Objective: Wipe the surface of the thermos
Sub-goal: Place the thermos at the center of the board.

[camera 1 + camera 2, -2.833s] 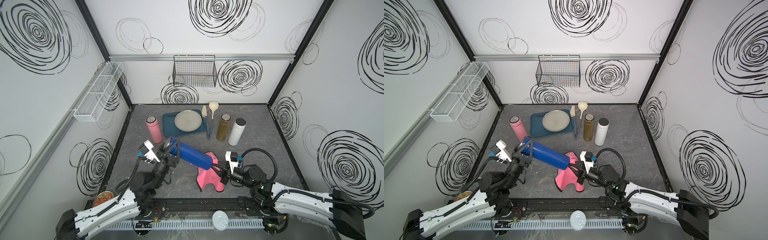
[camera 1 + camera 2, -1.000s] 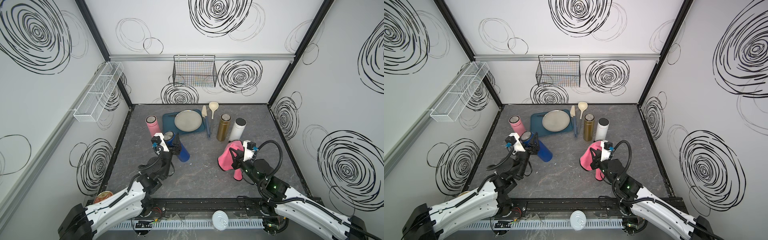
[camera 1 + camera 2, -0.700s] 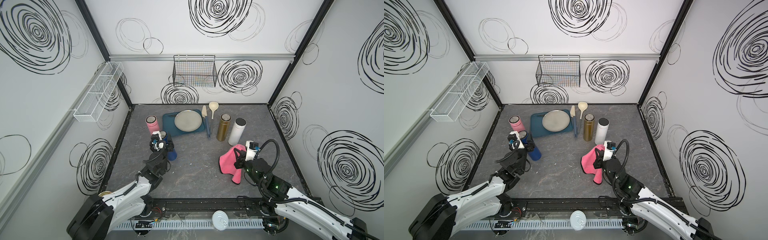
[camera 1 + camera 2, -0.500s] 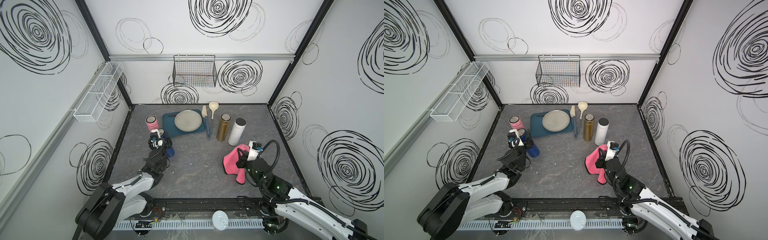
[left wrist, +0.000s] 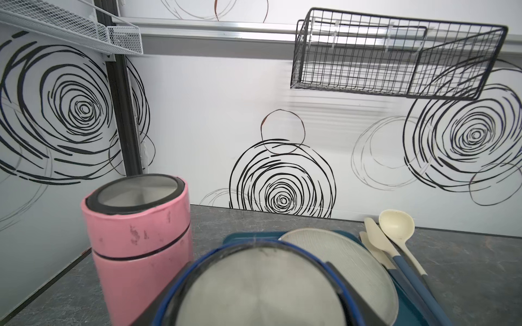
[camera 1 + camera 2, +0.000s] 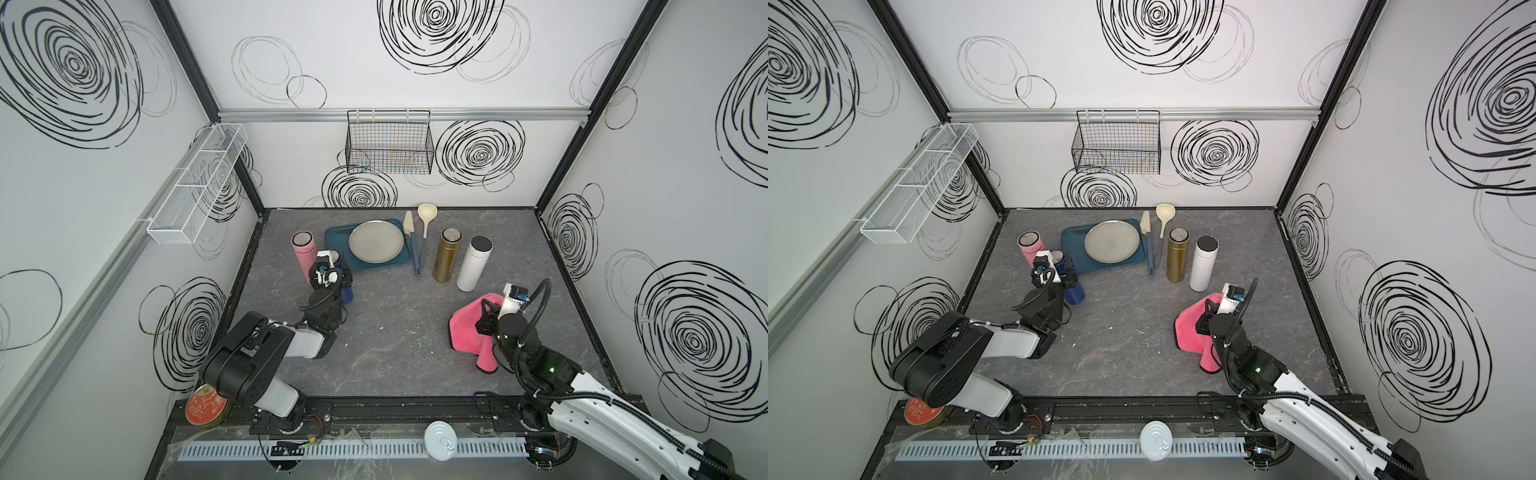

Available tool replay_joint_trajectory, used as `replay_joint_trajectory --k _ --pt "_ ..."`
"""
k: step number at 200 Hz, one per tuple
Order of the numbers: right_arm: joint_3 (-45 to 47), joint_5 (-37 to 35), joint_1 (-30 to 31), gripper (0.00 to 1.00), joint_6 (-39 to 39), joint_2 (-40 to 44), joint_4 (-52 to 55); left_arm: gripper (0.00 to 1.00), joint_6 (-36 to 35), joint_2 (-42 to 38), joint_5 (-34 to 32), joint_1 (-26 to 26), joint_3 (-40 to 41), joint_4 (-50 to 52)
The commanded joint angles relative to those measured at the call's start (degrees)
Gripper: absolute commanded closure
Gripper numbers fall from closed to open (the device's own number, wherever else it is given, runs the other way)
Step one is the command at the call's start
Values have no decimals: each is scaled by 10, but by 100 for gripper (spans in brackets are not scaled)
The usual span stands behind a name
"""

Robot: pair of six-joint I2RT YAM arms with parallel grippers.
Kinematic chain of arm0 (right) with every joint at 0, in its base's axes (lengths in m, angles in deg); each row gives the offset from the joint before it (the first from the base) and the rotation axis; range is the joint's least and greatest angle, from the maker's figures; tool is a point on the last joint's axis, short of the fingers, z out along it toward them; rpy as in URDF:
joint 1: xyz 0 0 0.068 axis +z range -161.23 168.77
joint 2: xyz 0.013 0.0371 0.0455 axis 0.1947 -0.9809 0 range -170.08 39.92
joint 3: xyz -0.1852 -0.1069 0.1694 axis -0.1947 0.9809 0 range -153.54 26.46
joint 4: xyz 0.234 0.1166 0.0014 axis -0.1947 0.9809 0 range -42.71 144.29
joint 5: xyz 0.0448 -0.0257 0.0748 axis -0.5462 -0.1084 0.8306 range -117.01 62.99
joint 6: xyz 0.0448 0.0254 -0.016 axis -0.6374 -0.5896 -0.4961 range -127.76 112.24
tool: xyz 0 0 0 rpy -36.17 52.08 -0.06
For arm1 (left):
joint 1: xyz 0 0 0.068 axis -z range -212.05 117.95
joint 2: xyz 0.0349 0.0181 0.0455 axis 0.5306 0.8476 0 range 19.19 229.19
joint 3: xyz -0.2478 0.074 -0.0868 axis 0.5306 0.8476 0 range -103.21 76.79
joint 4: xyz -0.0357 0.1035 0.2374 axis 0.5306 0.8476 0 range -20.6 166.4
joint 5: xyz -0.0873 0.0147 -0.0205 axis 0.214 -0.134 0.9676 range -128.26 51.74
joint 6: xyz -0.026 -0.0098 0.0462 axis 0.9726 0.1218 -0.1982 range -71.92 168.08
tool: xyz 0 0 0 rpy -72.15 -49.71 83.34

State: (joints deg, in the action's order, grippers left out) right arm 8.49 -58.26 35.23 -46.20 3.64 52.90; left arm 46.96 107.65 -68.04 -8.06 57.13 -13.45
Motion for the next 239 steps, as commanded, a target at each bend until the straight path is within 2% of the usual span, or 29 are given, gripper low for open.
replay_joint_trajectory --k 1,20,29,48,67,98,117,120,123,155,172,203,239 --pt "-5 28 40 100 -45 -58 -3 100 -17 10 -10 -2 -29 -103" --pt "-26 -12 81 100 -77 -130 28 100 -15 26 -12 -4 -33 -108" --pt "-41 -37 89 96 -105 -161 60 100 -10 30 -13 -4 -37 -100" --pt "-61 -60 82 77 -140 -209 112 100 6 31 -11 -4 -45 -70" --pt "-64 -39 71 61 -140 -227 109 100 12 35 -13 -4 -48 -59" --pt "-67 -17 70 29 -125 -228 103 100 14 37 -20 -7 -53 -47" --pt "-71 -5 70 19 -111 -223 106 75 20 31 -6 -7 -52 -37" --pt "-71 -3 70 5 -110 -223 106 72 21 29 -4 -6 -52 -35" --pt "-71 -1 70 1 -110 -223 107 69 22 27 -1 -7 -52 -34" --pt "-52 13 62 0 -131 -247 108 34 35 1 18 -7 -49 -11" --pt "-37 29 46 0 -142 -278 95 22 42 -19 24 -6 -50 11" --pt "-30 56 30 0 -134 -330 62 5 46 -65 34 -5 -55 58" --pt "-39 56 30 0 -132 -364 55 1 48 -121 26 -5 -64 129"
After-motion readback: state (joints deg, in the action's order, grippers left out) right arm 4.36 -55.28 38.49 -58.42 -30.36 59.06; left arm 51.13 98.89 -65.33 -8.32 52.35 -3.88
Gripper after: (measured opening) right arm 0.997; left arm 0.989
